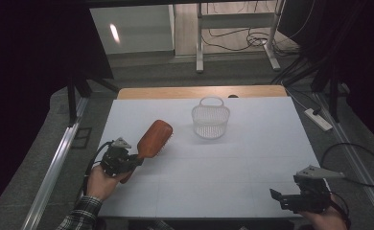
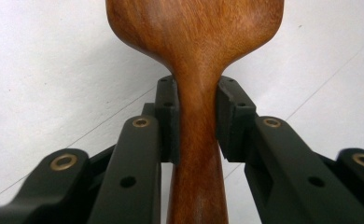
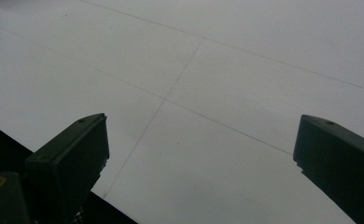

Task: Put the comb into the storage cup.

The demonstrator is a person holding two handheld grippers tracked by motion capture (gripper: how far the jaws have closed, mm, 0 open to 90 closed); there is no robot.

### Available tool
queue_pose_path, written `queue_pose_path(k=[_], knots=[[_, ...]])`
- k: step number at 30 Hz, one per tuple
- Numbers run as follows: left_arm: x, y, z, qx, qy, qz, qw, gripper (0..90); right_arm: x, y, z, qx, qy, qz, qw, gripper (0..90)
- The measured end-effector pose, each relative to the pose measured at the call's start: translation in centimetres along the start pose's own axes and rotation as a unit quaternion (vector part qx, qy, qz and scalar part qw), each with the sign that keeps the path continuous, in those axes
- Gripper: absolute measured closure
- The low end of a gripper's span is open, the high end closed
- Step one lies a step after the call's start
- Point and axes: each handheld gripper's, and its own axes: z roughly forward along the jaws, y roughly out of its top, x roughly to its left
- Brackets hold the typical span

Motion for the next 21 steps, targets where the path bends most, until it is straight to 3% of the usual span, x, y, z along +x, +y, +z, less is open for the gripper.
queue_pose_path(k=[9, 21], knots=[[-1.2, -0.1, -1.2, -0.039, 0.002, 0.013, 0.9991, 72.5, 0.2, 0.0, -0.2, -0.009, 0.007, -0.011, 0.9999, 1.1], [-2.4, 0.0, -2.0, -0.065, -0.006, 0.024, 0.9976, 72.5, 0.7, 0.4, -0.2, -0.035, 0.034, -0.029, 0.9984, 0.0]])
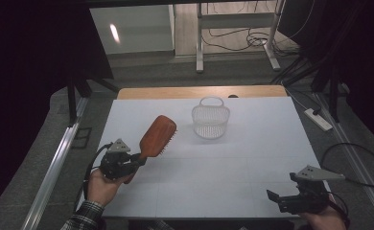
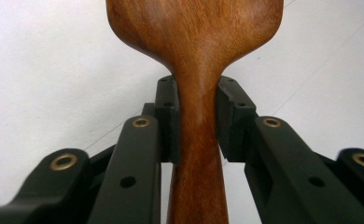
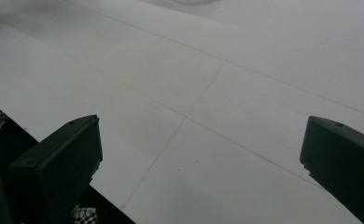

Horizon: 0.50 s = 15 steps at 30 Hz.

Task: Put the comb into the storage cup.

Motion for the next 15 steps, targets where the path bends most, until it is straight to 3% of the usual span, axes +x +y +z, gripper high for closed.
queue_pose_path(k=[3, 15], knots=[[-0.4, 0.1, -0.2, -0.005, -0.004, 0.003, 1.0000, 72.5, 0.0, 0.2, 0.0, -0.010, 0.015, -0.003, 0.9998, 0.0], [-2.1, 0.4, -0.7, -0.026, -0.019, 0.008, 0.9995, 72.5, 0.7, 1.9, 0.4, -0.041, 0.035, -0.023, 0.9983, 0.0]])
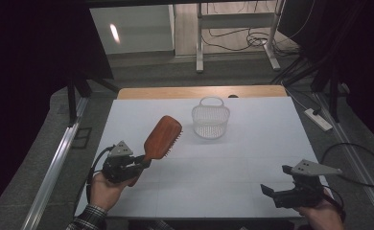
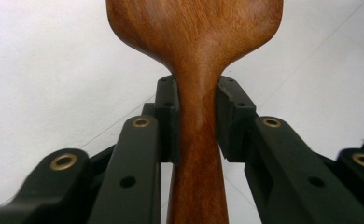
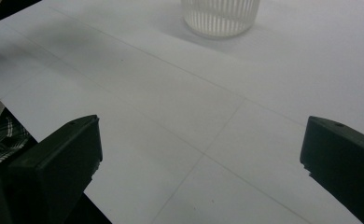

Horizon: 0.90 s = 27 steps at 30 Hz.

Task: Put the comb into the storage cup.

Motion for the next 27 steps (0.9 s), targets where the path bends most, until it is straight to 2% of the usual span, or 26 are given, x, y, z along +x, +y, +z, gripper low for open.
queue_pose_path(k=[4, 11, 18, 22, 27], knots=[[-0.5, 0.1, 0.0, -0.002, -0.004, 0.002, 1.0000, 72.5, 0.2, 0.6, 0.4, 0.003, 0.013, -0.006, 0.9999, 0.0], [-1.1, 0.1, 0.0, -0.007, -0.009, 0.002, 0.9999, 72.5, 0.8, 1.8, 1.4, 0.002, 0.036, 0.001, 0.9993, 0.0], [-1.7, 0.3, 0.1, -0.008, -0.015, 0.009, 0.9998, 72.5, 1.5, 2.8, 2.5, 0.001, 0.045, -0.011, 0.9989, 0.0], [-2.0, 0.5, 0.2, -0.011, -0.019, 0.012, 0.9997, 72.4, 1.8, 3.2, 2.9, -0.001, 0.053, -0.008, 0.9986, 0.0], [-2.6, 0.8, 0.6, -0.013, -0.029, 0.019, 0.9993, 72.4, 2.4, 4.0, 3.7, -0.009, 0.067, -0.017, 0.9976, 0.0]])
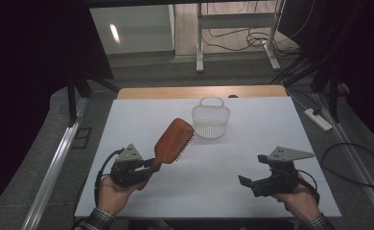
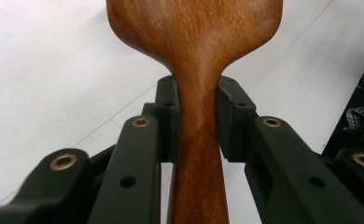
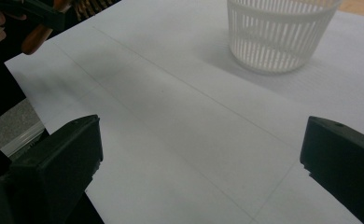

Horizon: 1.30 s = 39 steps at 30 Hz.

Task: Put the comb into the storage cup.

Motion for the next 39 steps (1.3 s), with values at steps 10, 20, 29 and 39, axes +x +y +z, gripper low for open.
queue_pose_path(k=[10, 20, 29, 39], knots=[[-1.2, 0.8, 1.2, 0.004, -0.013, 0.020, 0.9997, 72.5, 0.8, 1.1, 1.8, 0.010, 0.022, 0.004, 0.9997, 0.0], [-1.7, 1.1, 1.4, -0.003, -0.022, 0.019, 0.9996, 72.5, 1.3, 2.8, 3.4, 0.011, 0.043, 0.026, 0.9987, 0.0], [-2.5, 1.5, 1.8, -0.008, -0.022, 0.026, 0.9994, 72.5, 1.6, 3.9, 4.9, 0.011, 0.072, 0.049, 0.9962, 0.0], [-2.9, 1.8, 1.9, -0.011, -0.029, 0.032, 0.9990, 72.5, 2.0, 4.9, 6.1, 0.005, 0.090, 0.072, 0.9934, 0.0]])
